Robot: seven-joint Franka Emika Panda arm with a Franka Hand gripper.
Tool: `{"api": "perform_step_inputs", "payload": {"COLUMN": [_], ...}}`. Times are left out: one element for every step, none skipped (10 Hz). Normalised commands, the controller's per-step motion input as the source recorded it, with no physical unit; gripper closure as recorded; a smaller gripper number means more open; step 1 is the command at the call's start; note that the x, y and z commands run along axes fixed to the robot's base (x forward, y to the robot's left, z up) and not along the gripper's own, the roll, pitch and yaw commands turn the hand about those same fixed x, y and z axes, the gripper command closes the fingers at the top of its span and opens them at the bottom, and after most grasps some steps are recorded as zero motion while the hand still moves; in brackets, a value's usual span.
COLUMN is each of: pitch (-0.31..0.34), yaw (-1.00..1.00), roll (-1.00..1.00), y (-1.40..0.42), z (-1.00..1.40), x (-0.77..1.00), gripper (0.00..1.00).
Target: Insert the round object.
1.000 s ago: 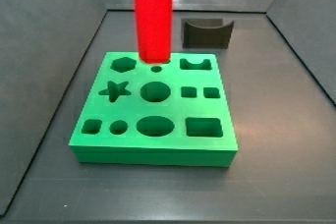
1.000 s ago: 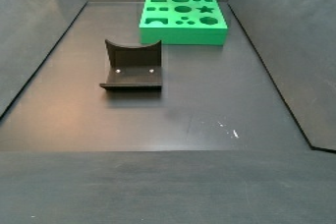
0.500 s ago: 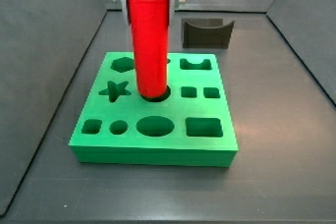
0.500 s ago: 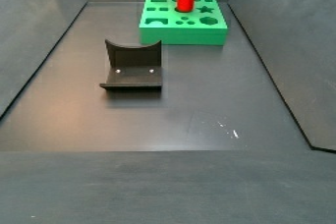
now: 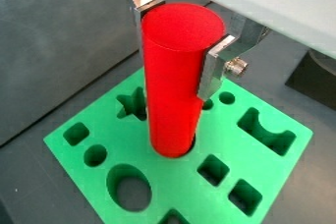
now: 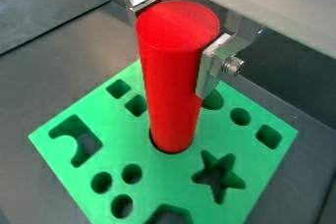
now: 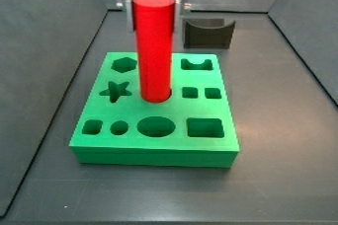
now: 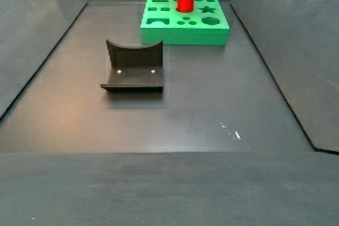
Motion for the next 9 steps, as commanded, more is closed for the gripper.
{"api": "perform_step_inputs", "payload": {"pitch": [0.061, 0.033, 0.000, -0.094, -0.181, -0.213, -0.203, -0.160, -0.107], "yaw": [-0.05, 0.00, 0.00, 0.00, 0.00, 0.00, 0.00, 0.00, 0.00], "roll": [0.12, 0.17, 0.24, 0.28, 0.27, 0.30, 0.22, 0.01, 0.00], "y": [-0.20, -0.11, -0.09, -0.16, -0.19, -0.23, -0.20, -0.03, 0.00], "z": [-0.49, -0.43, -0.36, -0.35, -0.36, -0.37, -0.21, -0.04, -0.03], "x": [0.42, 0.25, 0.00, -0.08, -0.14, -0.17, -0.20, -0.15, -0.11], "gripper": [1.00, 1.00, 1.00, 1.00, 1.00, 1.00, 1.00, 1.00, 1.00]}}
